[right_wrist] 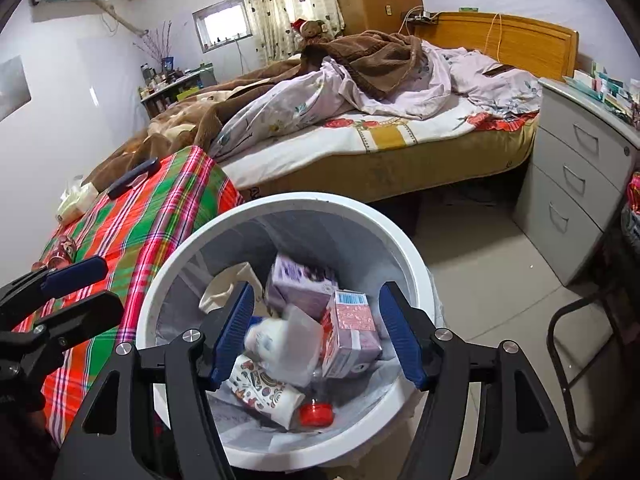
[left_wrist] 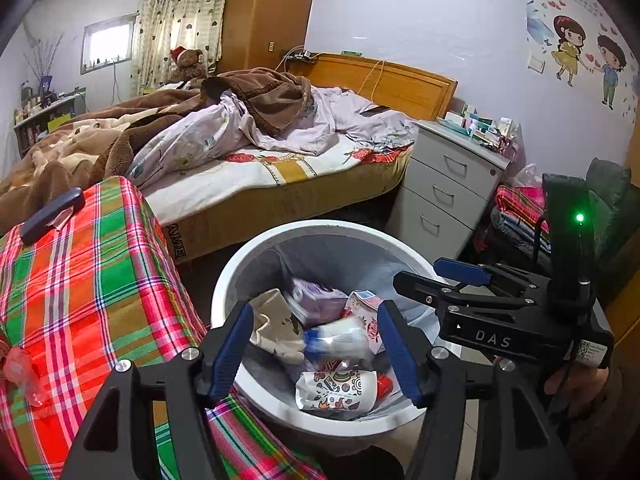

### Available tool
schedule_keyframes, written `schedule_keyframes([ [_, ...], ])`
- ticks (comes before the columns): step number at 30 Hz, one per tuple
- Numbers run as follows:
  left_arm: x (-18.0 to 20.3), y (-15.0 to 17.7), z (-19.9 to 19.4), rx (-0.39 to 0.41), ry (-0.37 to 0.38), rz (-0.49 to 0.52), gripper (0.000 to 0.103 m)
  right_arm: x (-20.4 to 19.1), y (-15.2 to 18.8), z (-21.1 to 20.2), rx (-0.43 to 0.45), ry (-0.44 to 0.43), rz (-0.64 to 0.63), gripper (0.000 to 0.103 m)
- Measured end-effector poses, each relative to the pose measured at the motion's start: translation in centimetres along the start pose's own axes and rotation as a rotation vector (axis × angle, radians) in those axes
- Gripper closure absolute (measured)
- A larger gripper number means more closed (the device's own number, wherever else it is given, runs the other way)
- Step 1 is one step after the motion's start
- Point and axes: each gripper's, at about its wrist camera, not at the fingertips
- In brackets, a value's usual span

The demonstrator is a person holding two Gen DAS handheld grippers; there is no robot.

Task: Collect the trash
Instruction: 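Open both grippers to drop the milk box and yogurt cup into the bin, then move both open grippers back over the red cans and plastic cup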

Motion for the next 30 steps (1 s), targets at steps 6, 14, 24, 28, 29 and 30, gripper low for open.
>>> schedule_keyframes([
  [6, -0.5, 0.2, -1.3, 0.016, -0.035, -0.010, 0.039, -0.8, -0.2, -0.8, 0.030, -0.011, 0.000, 0.036],
  [14, -1.9, 1.3, -4.3, 0.049, -0.095, -0.031, 0.039, -2.9, -0.1, -1.7, 0.058, -0.039, -0.027, 0.036],
  [24, -4.9, 2.5, -8.3, 0.082, -0.172, -0.081, 0.039, -6.1, 0.0, -2.4, 0.086, -0.091, -0.075, 0.036],
  [28, -6.0, 3.0, -9.8, 0.096, -0.191, -0.096, 0.039, -7.6, 0.0, -2.6, 0.095, -0.111, -0.094, 0.036],
  [29, -6.2, 3.1, -10.1, 0.100, -0.200, -0.100, 0.039, -7.9, 0.0, -2.6, 0.097, -0.115, -0.099, 0.036],
  [30, -6.4, 3.2, -10.5, 0.104, -0.217, -0.098, 0.039, -8.3, 0.0, -2.6, 0.098, -0.119, -0.103, 0.036],
])
Point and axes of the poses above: each gripper's, at about its wrist camera, not at the fingertips, and z roughly the way its jaws point, x to its right, y to its underside, and after that the axes turned 2 degrees about x, right-handed
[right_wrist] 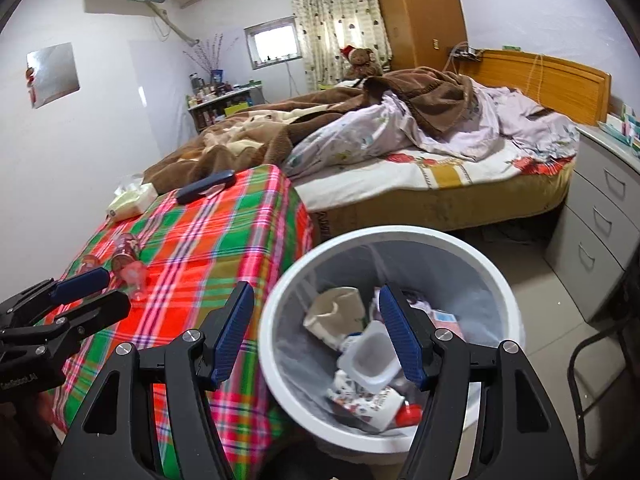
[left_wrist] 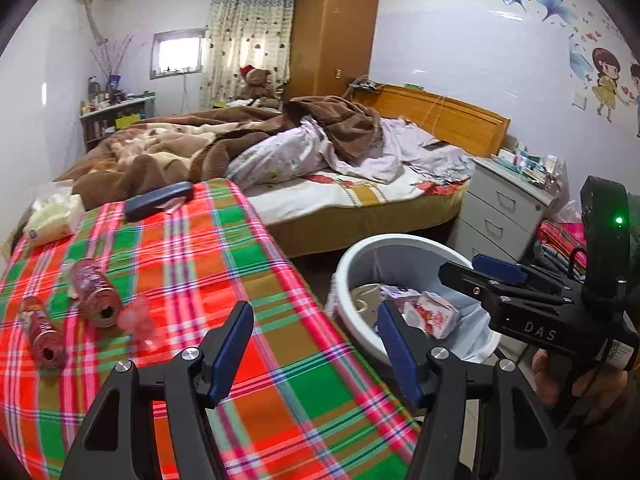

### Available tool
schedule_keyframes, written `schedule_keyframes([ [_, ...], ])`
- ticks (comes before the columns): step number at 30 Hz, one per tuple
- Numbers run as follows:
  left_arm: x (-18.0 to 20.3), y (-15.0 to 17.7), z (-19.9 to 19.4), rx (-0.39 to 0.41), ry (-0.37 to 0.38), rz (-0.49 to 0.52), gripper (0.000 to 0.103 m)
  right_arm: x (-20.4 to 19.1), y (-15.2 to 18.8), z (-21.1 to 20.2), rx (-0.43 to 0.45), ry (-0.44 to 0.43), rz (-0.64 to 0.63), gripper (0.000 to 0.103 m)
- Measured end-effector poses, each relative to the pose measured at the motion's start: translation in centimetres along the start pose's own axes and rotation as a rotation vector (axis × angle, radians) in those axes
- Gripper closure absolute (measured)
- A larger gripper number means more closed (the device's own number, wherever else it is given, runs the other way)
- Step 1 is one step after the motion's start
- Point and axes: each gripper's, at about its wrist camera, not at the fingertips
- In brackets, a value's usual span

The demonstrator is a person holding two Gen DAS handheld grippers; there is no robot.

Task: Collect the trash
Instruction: 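Move both open grippers back over the red cans and plastic cup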

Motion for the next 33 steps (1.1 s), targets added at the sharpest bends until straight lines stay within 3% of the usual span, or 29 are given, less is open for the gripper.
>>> schedule_keyframes([
  [13, -4.8, 1.0, -3.1, 0.030, -0.091, -0.068, 0.039, -4.0, -0.4, 0.7, 0.013, -0.074, -0.047, 0.036],
  [33, -16.0, 3.4, -6.9, 0.045, -0.301, -0.241, 0.039, -10.8, -0.3, 3.9, -0.038, -0.178, -0.126, 0.036],
])
Point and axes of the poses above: each gripper's, at about its wrist camera, not at the fingertips, and z roughly the way its jaws point, x to its right, y to its underside, and after that the axes turned 2 degrees about x, right-handed
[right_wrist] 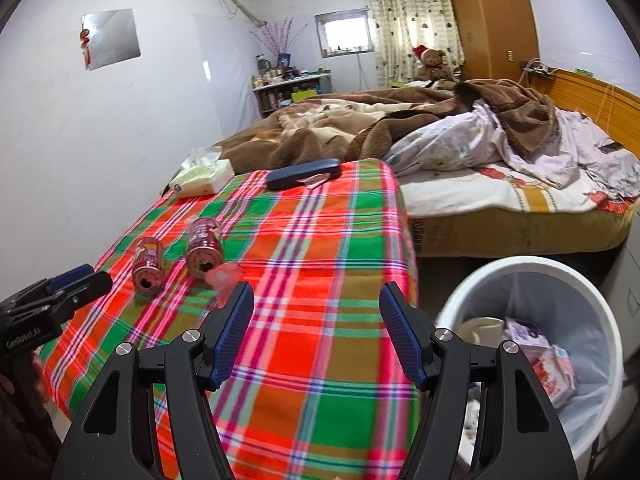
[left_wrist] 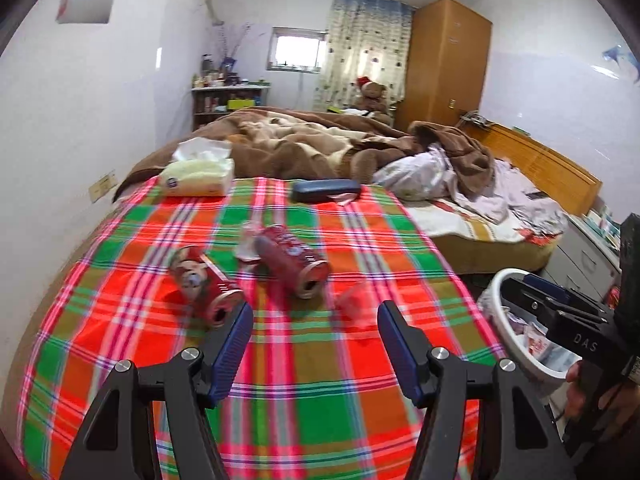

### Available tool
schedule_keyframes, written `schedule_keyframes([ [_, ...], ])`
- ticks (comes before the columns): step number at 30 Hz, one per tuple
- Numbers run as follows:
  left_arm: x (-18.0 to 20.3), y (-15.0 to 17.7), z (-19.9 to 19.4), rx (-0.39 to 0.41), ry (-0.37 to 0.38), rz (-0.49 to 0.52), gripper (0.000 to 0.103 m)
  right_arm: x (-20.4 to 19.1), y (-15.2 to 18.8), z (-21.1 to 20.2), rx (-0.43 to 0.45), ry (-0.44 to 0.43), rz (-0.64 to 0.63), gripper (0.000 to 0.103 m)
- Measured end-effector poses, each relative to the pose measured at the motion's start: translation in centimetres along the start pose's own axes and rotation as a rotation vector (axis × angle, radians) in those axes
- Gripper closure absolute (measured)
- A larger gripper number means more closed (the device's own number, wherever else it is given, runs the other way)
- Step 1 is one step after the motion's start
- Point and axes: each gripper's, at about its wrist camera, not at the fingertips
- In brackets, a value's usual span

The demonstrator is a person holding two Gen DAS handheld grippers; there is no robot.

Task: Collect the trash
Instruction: 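Move both open grippers back over the red cans and plastic cup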

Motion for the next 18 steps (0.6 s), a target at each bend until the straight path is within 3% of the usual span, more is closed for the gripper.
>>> schedule_keyframes([
  [10, -5.1, -0.2, 1.1, -0.022, -0.071, -0.059, 0.037, -3.0, -0.4, 2.9, -0.049, -0.043, -0.054, 0.036],
  [18, -8.2, -0.8, 3.3, -0.055, -0.074, -0.129, 0.032, -5.3, -0.2, 6.1, -0.130, -0.083, -0.095, 0.036],
])
Point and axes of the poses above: each gripper's, at about its wrist camera, not at the fingertips, and z roughly the way its jaws point, x to its right, y to its underside, and after that the axes turned 2 degrees about x, right-handed
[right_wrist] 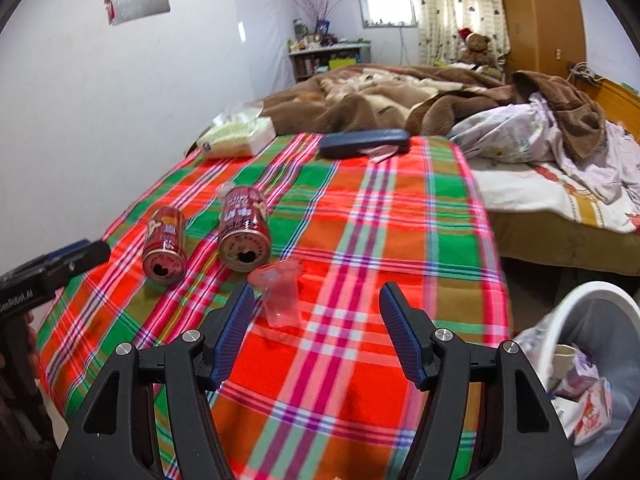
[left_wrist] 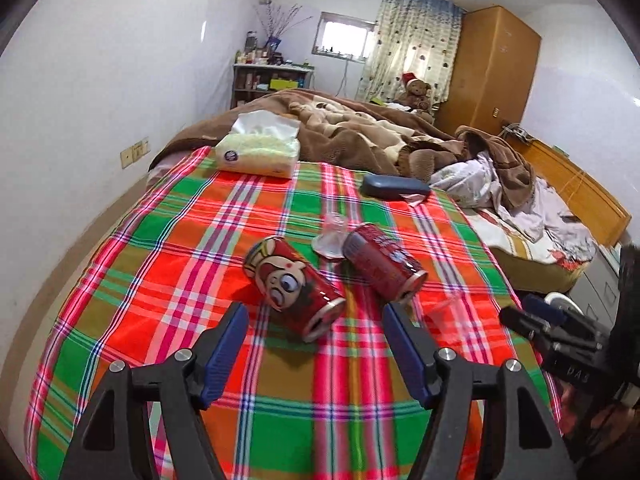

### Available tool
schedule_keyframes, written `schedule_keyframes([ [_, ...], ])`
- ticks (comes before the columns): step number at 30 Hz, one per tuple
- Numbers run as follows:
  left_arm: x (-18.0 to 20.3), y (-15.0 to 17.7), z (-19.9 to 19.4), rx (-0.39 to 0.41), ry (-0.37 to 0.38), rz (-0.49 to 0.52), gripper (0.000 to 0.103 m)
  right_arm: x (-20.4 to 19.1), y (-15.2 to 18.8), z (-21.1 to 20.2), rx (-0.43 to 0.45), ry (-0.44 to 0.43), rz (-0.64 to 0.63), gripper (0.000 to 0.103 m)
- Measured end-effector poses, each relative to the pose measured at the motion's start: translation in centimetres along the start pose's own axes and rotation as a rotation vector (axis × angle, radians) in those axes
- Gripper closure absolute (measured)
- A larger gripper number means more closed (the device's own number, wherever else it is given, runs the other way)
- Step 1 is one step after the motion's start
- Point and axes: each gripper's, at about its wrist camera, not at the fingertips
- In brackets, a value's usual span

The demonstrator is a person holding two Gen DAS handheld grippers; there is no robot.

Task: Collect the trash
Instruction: 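Move both open grippers back over the red cans and plastic cup, then grasp the cartoon-face red can with the left gripper while the right grasps the clear plastic cup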

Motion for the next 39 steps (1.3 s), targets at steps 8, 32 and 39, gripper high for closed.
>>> schedule_keyframes([
  [8, -1.5, -1.3, 3.6, -0.050, -0.003, -0.046, 0.031, -1.0, 0.0, 2.6, -0.073, -0.023, -0.029, 0.036],
  [32, -2.5, -2.2, 11.1, -0.168, -0.023, -0.104, 0.031, -1.7, 0.1, 5.2, -0.152, -0.021, -0.070, 0.062],
  [39, -2.3, -2.2, 11.7, -0.174, -0.037, -0.091, 0.035, -1.4, 0.2, 5.3, -0.151, -0.026, -0.056, 0.069],
])
Point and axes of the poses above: each gripper's, at about its wrist camera, not at the fingertips, and z roughly the way its jaws point, x to its right, y to its underside, and after that the axes turned 2 degrees about x, right-handed
